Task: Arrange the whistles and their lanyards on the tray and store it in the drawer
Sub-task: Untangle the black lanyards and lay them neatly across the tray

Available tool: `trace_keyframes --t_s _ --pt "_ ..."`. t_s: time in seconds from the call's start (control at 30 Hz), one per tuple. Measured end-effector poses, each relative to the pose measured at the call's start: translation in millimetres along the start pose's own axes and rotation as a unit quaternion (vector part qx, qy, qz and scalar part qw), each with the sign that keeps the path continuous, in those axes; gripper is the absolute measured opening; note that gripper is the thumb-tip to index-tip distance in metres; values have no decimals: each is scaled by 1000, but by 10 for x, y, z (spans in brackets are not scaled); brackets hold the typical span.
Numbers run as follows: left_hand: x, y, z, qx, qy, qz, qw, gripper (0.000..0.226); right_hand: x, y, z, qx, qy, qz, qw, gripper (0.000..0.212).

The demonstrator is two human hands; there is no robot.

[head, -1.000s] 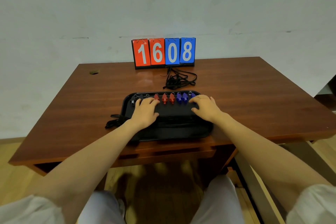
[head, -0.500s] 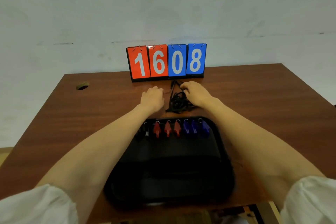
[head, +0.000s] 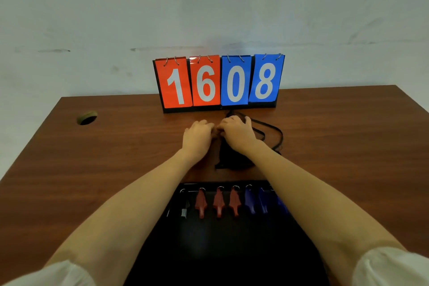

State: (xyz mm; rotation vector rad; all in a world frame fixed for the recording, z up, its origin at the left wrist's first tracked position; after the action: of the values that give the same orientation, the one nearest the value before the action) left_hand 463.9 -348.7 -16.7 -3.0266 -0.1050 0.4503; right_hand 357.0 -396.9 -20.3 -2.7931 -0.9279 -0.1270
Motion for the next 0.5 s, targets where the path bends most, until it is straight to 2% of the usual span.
trace_keyframes --t_s 0.17,0.27,0.33,0.4,0.5 --pt "8 -89 -53 -26 -55 -19 998 17 31 -92 -21 -41 -55 9 998 24" --pt "4 -227 -181 -51 -80 -12 995 16 76 -199 -79 -92 -96 -9 991 12" --pt "13 -315 -273 -62 -91 -18 994 17 110 -286 -207 -122 -110 -21 986 12" --pt "15 -390 -344 -48 -118 -38 991 17 169 -379 -370 -110 -111 -33 987 20" --pt "-56 -500 -443 -4 -143 -56 988 41 237 -569 -686 -138 -82 -45 986 30"
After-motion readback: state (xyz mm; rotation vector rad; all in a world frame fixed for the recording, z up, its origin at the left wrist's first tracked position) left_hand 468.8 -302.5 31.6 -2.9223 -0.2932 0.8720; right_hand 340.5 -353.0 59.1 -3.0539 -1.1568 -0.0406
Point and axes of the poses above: each hand's wrist, its own y-axis towards the middle knuckle, its own z-axis out of the palm, x = y × z, the point moved 4 cm from there along y, towards the middle knuckle, and after that the axes turned 9 degrees about x, right-handed, at the moved point
